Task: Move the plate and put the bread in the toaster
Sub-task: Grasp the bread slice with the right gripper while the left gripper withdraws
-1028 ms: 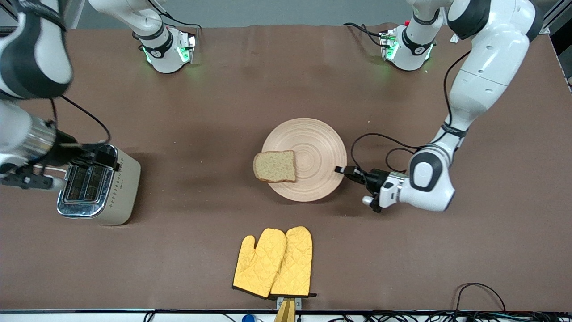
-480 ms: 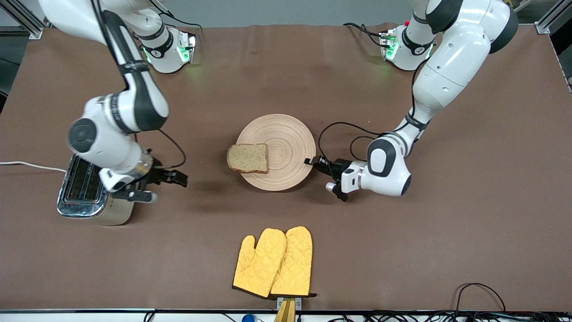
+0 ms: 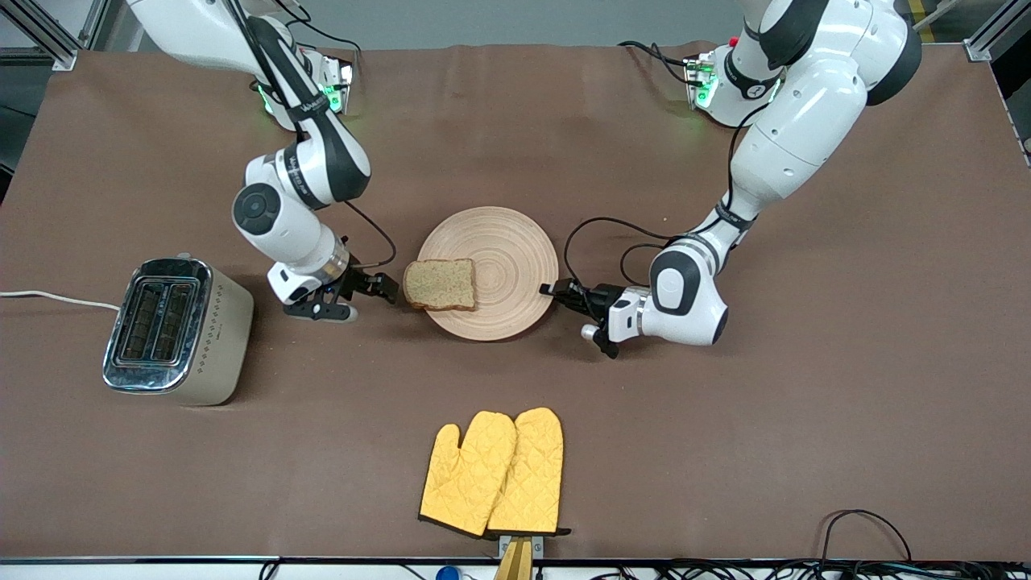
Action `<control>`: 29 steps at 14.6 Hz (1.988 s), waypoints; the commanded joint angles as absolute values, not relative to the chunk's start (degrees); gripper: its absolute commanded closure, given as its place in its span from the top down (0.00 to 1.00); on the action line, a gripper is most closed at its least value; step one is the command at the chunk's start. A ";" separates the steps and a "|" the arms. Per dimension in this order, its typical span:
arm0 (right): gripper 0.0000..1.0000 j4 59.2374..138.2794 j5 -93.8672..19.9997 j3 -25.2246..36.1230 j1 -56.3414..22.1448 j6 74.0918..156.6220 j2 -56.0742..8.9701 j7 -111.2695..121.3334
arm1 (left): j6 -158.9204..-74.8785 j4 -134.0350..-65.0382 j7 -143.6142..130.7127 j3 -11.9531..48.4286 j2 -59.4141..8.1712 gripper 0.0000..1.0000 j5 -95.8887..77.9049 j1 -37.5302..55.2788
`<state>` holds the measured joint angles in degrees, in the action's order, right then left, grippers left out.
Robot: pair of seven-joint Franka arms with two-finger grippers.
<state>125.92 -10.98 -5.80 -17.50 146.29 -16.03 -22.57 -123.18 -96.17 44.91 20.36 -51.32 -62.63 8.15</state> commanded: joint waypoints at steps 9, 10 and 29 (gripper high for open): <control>0.87 129.64 -11.69 -6.15 -24.17 148.18 -13.88 -32.17 | -114.65 -86.86 11.11 20.39 -38.86 1.00 -43.54 -11.05; 0.86 129.64 -11.34 -6.15 -24.17 148.44 -14.15 -32.08 | -110.26 -85.36 8.81 20.39 -37.19 1.00 -40.98 -13.60; 0.00 122.02 -10.37 -6.59 -24.09 138.22 -15.74 -41.21 | -79.28 -75.85 -6.50 21.01 -7.57 1.00 -1.68 -20.74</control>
